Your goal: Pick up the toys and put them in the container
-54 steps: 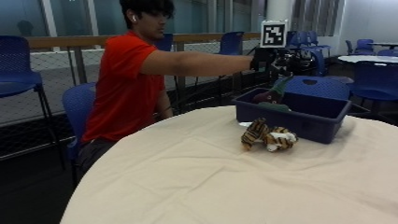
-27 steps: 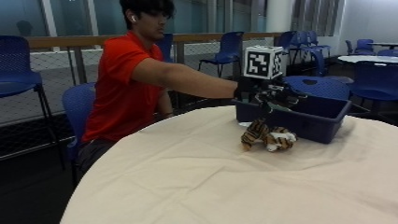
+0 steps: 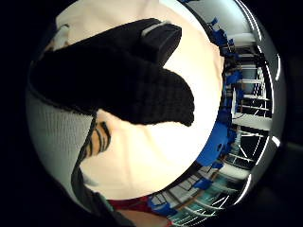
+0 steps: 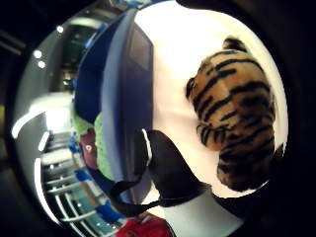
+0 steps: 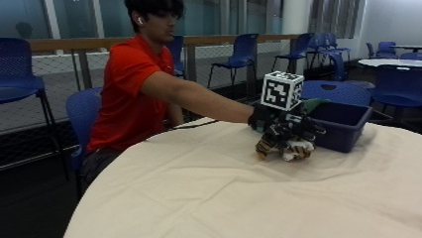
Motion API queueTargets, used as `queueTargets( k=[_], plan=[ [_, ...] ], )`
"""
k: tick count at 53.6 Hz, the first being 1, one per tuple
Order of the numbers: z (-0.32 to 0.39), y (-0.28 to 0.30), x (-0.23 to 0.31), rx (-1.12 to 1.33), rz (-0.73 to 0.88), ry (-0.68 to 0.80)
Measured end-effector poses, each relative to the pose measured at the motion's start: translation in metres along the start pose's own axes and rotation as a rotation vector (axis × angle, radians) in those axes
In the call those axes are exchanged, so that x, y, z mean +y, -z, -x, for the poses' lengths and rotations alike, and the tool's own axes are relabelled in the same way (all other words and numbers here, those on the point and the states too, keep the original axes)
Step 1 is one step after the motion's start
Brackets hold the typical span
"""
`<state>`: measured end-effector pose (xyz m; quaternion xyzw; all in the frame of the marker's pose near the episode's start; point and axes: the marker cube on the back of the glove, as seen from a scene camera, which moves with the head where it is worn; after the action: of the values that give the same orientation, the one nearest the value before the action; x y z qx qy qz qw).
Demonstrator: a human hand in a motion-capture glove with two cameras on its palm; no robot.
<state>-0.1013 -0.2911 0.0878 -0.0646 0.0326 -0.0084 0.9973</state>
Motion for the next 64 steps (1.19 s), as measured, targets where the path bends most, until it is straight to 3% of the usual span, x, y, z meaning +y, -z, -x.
queueTargets(
  k=[17,37,53,64],
  plan=[
    [0.005,-0.037,-0.007,0.014,0.109,-0.039],
    [0.006,-0.035,0.009,0.070,-0.019,-0.031],
    [-0.018,0.058,0.031,0.041,-0.127,-0.041],
    [0.020,0.130,0.040,0.052,-0.205,0.017]
  ],
)
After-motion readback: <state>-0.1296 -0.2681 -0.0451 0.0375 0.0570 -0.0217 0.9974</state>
